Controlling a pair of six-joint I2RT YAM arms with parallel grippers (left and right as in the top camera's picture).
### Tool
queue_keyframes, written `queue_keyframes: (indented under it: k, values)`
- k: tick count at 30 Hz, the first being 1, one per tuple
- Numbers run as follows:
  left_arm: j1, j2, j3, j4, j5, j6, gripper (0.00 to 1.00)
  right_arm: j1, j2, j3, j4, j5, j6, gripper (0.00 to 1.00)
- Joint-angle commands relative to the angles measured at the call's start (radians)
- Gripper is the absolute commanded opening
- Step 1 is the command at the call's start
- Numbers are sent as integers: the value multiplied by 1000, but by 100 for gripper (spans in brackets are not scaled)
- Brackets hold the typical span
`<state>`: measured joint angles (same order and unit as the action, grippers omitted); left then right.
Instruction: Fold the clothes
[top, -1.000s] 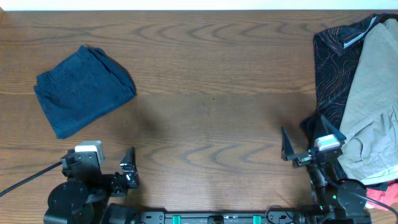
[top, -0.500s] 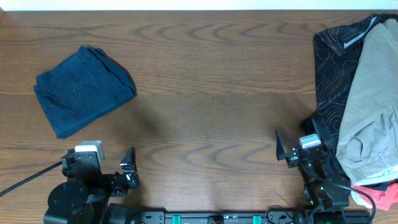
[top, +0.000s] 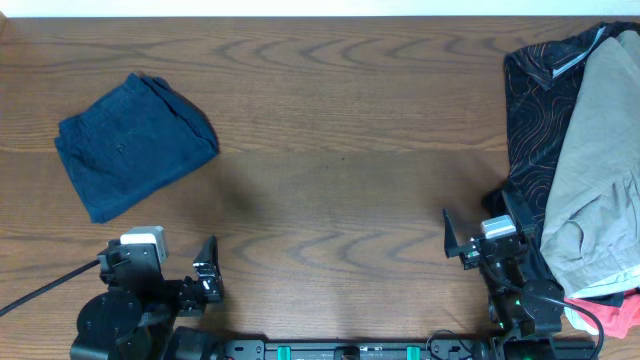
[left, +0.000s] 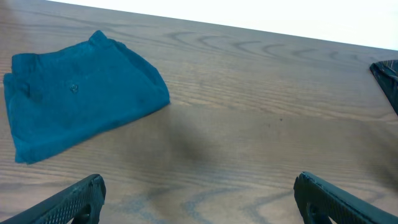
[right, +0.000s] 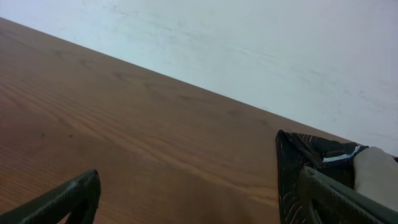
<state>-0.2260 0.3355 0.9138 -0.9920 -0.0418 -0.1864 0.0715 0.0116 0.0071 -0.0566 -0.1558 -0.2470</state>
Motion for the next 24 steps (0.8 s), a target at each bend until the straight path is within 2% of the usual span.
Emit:
queue_keyframes:
  k: [1,20,24]
  values:
    - [2,-5,-5,-2,-15,-10,98,8,-5,-2,-4,10,-12,99]
    - [4,-8,-5,-11,-16,-9,98,8,-5,-2,-4,10,-12,99]
    - [43,-33,-15,-16,-24,-8,98,8,-5,-2,-4,10,-12,99]
